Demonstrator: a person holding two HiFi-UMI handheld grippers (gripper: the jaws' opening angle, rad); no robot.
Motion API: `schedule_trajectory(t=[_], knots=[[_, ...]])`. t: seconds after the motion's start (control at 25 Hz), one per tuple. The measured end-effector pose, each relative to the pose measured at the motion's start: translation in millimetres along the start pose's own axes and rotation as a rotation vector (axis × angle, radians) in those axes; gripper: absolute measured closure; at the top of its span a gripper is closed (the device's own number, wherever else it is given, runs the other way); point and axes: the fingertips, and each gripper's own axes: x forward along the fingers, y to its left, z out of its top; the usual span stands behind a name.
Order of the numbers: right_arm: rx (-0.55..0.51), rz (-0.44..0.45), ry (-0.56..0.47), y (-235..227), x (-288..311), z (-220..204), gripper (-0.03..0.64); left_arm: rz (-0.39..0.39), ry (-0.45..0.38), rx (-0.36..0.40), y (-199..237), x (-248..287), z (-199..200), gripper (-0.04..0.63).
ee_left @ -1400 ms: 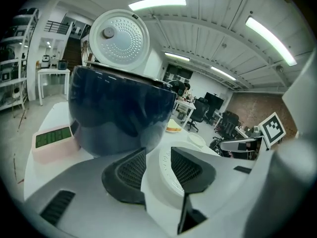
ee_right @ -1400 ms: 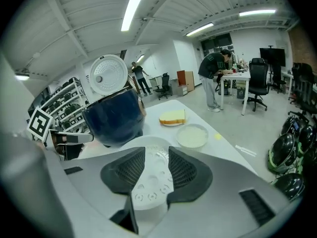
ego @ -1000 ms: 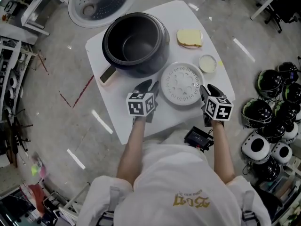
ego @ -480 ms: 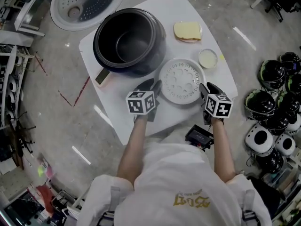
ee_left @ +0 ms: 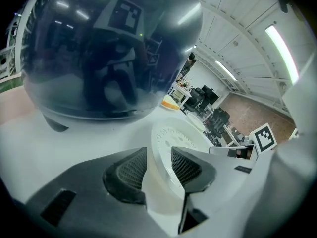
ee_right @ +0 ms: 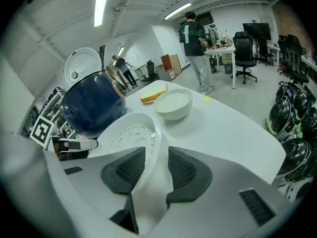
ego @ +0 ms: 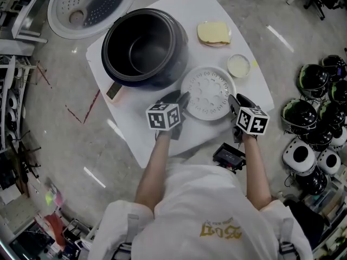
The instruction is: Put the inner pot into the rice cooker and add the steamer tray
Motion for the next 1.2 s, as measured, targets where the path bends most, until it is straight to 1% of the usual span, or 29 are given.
schedule_trajectory(t=[0.08,0.16,0.2,0.24,0.56,0.8,0.96,1.2], knots=[[0.009,0.006,-0.004,0.9,1.2,-0.4,0.463,0.001,0.007,0.0,0.1,1.0,-2.0,0.434],[0.03,0.023,0.0,2.9,2.1,-0.8,0.474,0.001,0.012,0.006,-0.8,1.5,-3.2,0.465],[0.043,0.035,0.004,4.4,2.8,-0.9,0.505,0.0,0.012,0.007,-1.3,1.8,-3.4,0.485],[0.051,0.042,0.006,5.5,3.7,-0.6,0.514,-0.001,0.011,0.007,-1.7,2.2,-3.3,0.49],[0.042,0.047,0.007,7.2,4.5,-0.9,0.519,-0.002,0.017,0.002,-1.6,2.5,-3.3,0.495],[0.051,0.055,0.007,6.6,0.6,-2.4,0.525,-0.022,0.024,-0.015,-3.8,1.1,-4.5,0.503],[0.071,0.062,0.008,6.8,-1.5,-6.0,0.528,-0.024,0.028,-0.011,-5.1,0.2,-6.3,0.506],[0.062,0.064,0.009,8.3,-4.0,-7.5,0.528,-0.023,0.023,-0.008,-5.6,-2.0,-5.4,0.509]])
